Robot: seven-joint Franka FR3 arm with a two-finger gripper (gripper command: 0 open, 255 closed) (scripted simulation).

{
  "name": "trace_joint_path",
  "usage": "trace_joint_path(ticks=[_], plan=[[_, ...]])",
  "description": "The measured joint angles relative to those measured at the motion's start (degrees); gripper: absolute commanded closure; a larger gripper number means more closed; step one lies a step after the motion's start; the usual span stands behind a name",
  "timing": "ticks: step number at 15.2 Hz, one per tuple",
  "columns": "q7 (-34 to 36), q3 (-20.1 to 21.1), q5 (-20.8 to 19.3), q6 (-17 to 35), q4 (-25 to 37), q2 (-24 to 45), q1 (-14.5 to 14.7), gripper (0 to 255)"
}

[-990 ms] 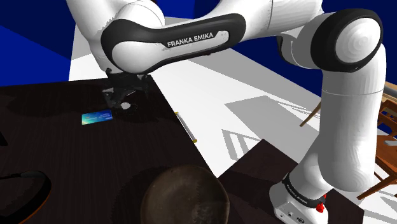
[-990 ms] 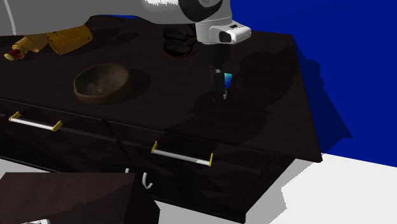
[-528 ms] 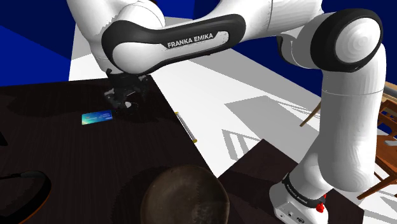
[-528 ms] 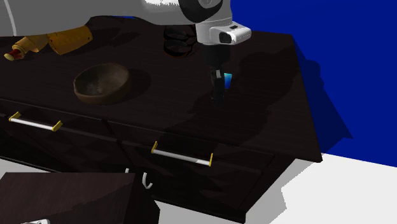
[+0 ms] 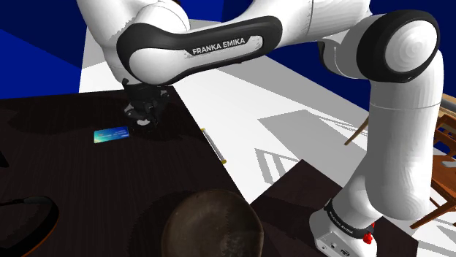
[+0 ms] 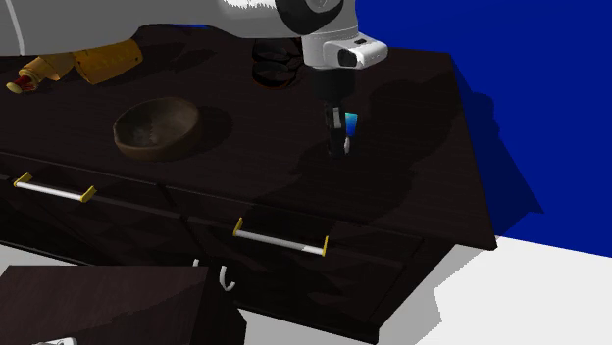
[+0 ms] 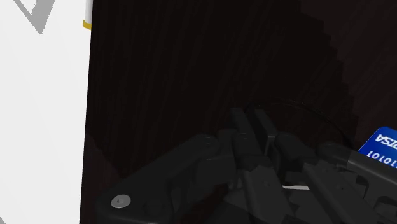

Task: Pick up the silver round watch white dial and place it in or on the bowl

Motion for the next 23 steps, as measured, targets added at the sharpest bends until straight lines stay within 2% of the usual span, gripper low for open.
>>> trace_joint_path(ticks=[10,23], plan=[[-1.8,0.3,0.7,-5.2,5.0,-0.7,0.7,255],[-4.8,0.3,0.3,-15.6,17.2,0.6,3.6,255]])
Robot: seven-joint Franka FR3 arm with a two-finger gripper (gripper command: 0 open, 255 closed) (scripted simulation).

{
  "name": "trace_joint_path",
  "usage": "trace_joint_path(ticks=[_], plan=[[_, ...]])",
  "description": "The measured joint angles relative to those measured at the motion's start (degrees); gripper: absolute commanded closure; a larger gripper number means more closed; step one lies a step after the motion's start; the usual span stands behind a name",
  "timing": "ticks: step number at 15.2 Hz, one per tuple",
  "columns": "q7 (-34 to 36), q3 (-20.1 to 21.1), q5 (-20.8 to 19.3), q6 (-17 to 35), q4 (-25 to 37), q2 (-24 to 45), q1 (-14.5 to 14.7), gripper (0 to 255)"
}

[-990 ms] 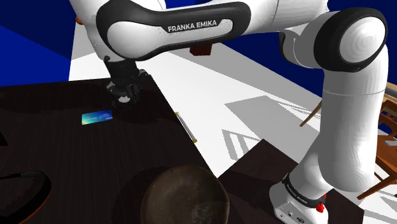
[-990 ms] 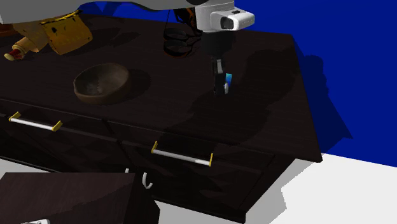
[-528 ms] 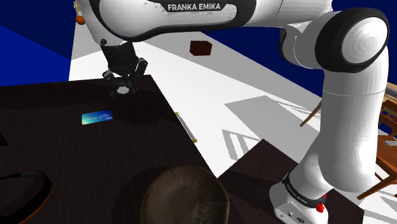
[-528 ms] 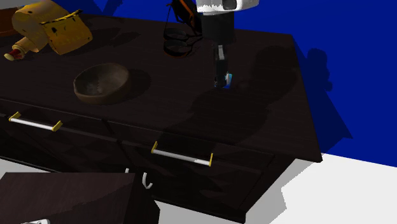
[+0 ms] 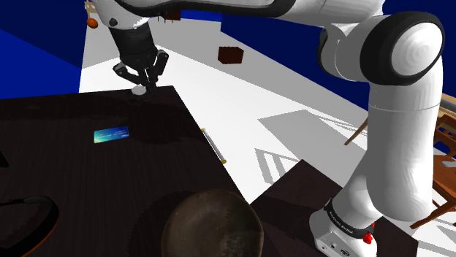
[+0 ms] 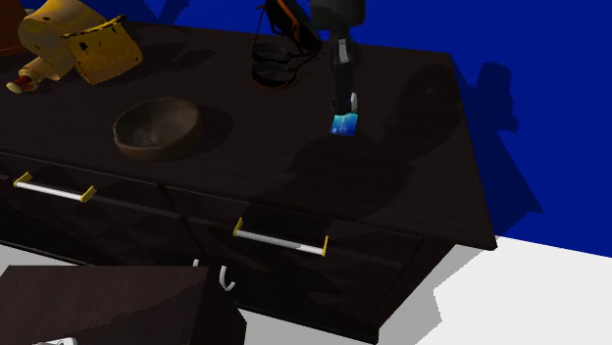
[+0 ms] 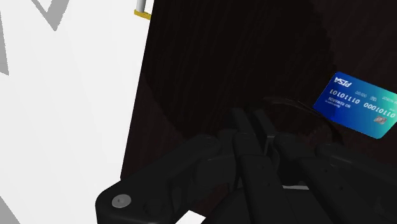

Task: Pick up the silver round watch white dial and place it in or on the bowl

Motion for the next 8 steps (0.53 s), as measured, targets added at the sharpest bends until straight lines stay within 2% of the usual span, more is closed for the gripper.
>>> trace_joint_path(ticks=[2,3,8], plan=[[-0.4,-0.1,-0.3,-1.5,2.2,0.6,0.6,255],[-0.1,0.1,0.1,-1.4,1.1,-0.3,0.4,255],[3.1,2.6,5.1,2.3,-12.4,-10.2,-2.6,255]])
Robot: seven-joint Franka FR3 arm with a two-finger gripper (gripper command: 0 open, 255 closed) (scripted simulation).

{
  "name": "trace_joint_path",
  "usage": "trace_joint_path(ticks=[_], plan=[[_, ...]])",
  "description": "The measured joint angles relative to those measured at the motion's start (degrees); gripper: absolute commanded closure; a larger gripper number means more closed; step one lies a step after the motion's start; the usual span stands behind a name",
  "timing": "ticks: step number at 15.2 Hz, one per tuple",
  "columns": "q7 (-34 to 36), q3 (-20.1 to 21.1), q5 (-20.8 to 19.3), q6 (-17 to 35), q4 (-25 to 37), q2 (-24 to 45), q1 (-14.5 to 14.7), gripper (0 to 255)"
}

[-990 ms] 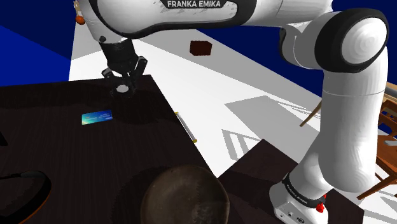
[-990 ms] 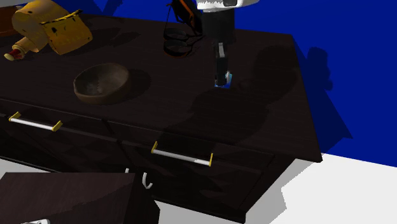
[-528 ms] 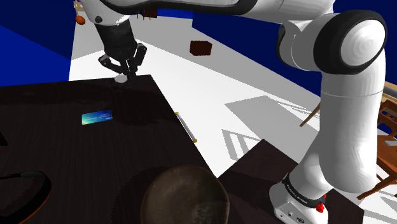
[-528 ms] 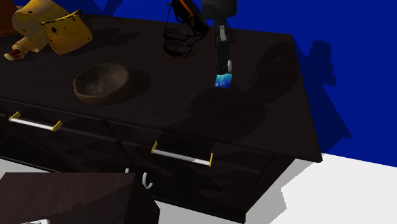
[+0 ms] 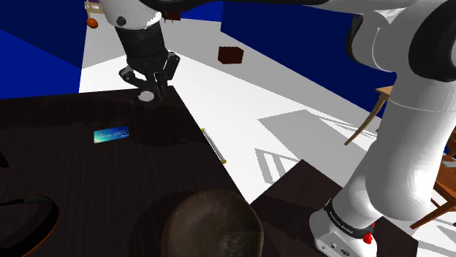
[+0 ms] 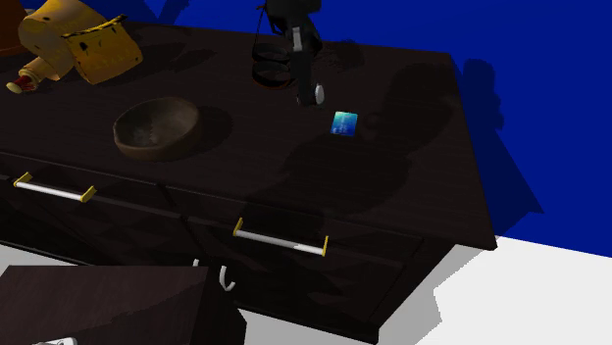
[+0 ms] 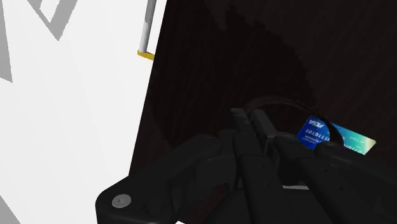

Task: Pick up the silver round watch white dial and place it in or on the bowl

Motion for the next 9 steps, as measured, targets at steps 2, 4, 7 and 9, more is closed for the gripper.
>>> trace_joint_path(ticks=[2,4,7,9], plan=[[1.3,1.0,1.9,0.5,-3.7,-3.4,-0.2,255],[2.3,1.8,4.4,1.5,-8.3,-7.5,-0.7,255],[3.5,2.8,7.9,2.3,-13.8,-13.1,-0.9,255],[4.2,3.3,10.3,2.7,-17.1,-16.7,-0.7,255]])
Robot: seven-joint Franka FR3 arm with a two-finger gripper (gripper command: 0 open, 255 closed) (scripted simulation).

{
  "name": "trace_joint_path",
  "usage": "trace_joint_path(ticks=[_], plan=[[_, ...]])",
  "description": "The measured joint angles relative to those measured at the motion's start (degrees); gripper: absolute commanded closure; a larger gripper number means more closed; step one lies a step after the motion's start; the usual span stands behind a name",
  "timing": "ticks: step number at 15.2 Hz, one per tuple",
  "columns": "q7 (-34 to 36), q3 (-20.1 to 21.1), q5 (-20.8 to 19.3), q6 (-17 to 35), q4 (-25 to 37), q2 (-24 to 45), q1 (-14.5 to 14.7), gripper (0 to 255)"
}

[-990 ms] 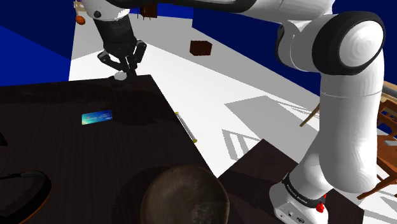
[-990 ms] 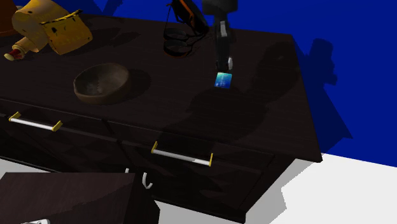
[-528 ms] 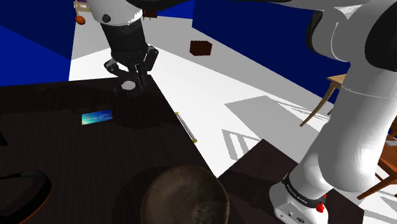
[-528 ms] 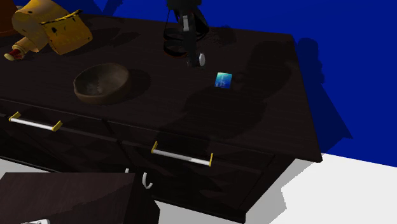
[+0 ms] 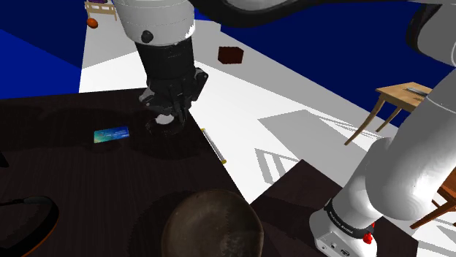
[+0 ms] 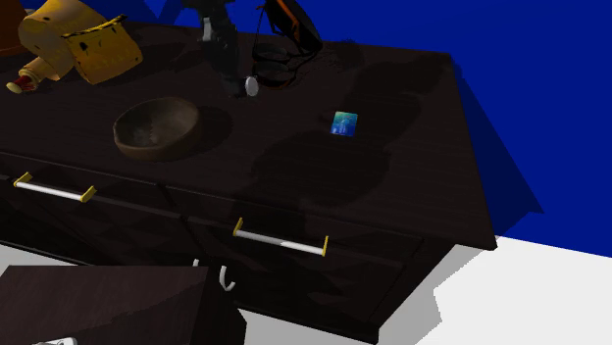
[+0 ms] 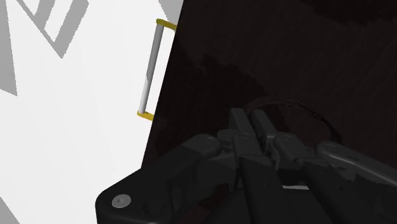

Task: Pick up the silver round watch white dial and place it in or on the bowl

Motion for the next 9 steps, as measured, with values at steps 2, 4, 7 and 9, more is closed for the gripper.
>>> trace_joint_path(ticks=[2,4,7,9], plan=[[1.0,0.6,2.5,0.7,-3.6,-3.6,0.6,255],[1.9,1.1,4.4,0.1,-5.3,-6.3,1.3,255],[3.4,1.9,7.4,-0.4,-8.1,-10.2,2.7,255],[4.6,2.6,9.5,-0.9,-9.9,-13.0,3.8,255]])
